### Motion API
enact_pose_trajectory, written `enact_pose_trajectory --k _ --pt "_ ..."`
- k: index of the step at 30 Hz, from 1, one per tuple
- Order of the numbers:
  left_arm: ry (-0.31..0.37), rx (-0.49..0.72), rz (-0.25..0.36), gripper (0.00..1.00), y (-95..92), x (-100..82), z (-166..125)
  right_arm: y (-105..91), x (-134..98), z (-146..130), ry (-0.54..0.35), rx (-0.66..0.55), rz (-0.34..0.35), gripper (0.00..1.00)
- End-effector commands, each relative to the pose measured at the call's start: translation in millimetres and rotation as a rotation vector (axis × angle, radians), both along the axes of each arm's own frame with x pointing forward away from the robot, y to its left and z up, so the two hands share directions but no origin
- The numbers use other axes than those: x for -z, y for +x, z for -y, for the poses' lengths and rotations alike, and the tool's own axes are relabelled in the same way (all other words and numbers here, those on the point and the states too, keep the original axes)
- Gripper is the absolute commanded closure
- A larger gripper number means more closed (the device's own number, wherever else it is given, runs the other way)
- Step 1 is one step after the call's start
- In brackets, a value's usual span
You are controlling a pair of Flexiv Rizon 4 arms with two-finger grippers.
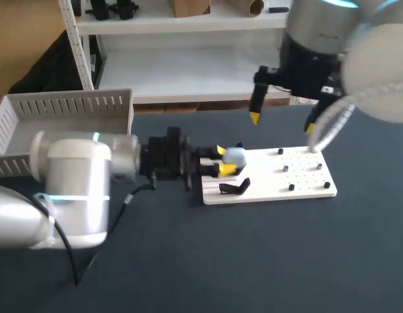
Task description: Pick up each earbud case from the left stands, insert the matching earbuds, close the lid, and place the case in the box.
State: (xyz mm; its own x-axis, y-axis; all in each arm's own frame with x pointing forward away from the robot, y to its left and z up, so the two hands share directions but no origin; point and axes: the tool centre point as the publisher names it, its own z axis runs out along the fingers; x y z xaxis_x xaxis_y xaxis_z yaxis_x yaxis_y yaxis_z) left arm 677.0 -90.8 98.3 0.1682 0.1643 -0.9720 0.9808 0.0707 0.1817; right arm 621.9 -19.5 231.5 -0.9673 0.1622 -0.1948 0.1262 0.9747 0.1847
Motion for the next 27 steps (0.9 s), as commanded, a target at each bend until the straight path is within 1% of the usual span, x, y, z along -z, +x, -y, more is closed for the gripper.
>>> enact_pose_trajectory --k 1,4,8,11,12,14,15,17,18,20,22,24,27 --pt "0.040 -0.131 0.064 1.00 -14.8 -37.1 -43.0 -8.8 1.9 9.7 0.054 0.001 0.080 0.00" --pt "0.064 -0.196 0.105 1.00 -7.8 -55.1 -66.0 -8.8 1.9 9.7 0.054 0.001 0.080 0.00" --pt "0.101 -0.272 0.118 1.00 5.4 -64.3 -88.1 -8.8 1.9 9.7 0.054 0.001 0.080 0.00" --pt "0.100 -0.333 0.099 1.00 17.8 -65.3 -98.7 -8.8 1.9 9.7 0.054 0.001 0.080 0.00" --pt "0.098 -0.366 0.091 1.00 25.6 -65.3 -104.7 -8.8 1.9 9.7 0.054 0.001 0.080 0.00" --pt "0.098 -0.398 0.086 1.00 33.9 -65.4 -110.6 -8.8 1.9 9.7 0.054 0.001 0.080 0.00" --pt "0.096 -0.435 0.075 1.00 41.5 -64.6 -117.0 -8.8 1.9 9.7 0.054 0.001 0.080 0.00" --pt "0.063 -0.488 0.046 1.00 52.0 -63.2 -130.3 -8.8 1.9 9.7 0.054 0.001 0.080 0.00" --pt "0.070 -0.516 0.041 1.00 56.8 -62.4 -137.1 -8.8 1.9 9.7 0.054 0.001 0.080 0.00" --pt "0.061 -0.567 0.025 1.00 64.3 -61.6 -151.5 -8.8 1.9 9.7 0.054 0.001 0.080 0.00" --pt "0.073 -0.623 0.018 1.00 70.8 -61.4 -166.1 -8.8 1.9 9.7 0.054 0.001 0.080 0.00" --pt "0.050 -0.662 0.005 1.00 75.3 -61.9 -179.8 -8.8 1.9 9.7 0.054 0.001 0.080 0.00" --pt "0.049 -0.732 -0.007 1.00 81.8 -62.3 -197.4 -8.8 1.9 9.7 0.054 0.001 0.080 0.00"
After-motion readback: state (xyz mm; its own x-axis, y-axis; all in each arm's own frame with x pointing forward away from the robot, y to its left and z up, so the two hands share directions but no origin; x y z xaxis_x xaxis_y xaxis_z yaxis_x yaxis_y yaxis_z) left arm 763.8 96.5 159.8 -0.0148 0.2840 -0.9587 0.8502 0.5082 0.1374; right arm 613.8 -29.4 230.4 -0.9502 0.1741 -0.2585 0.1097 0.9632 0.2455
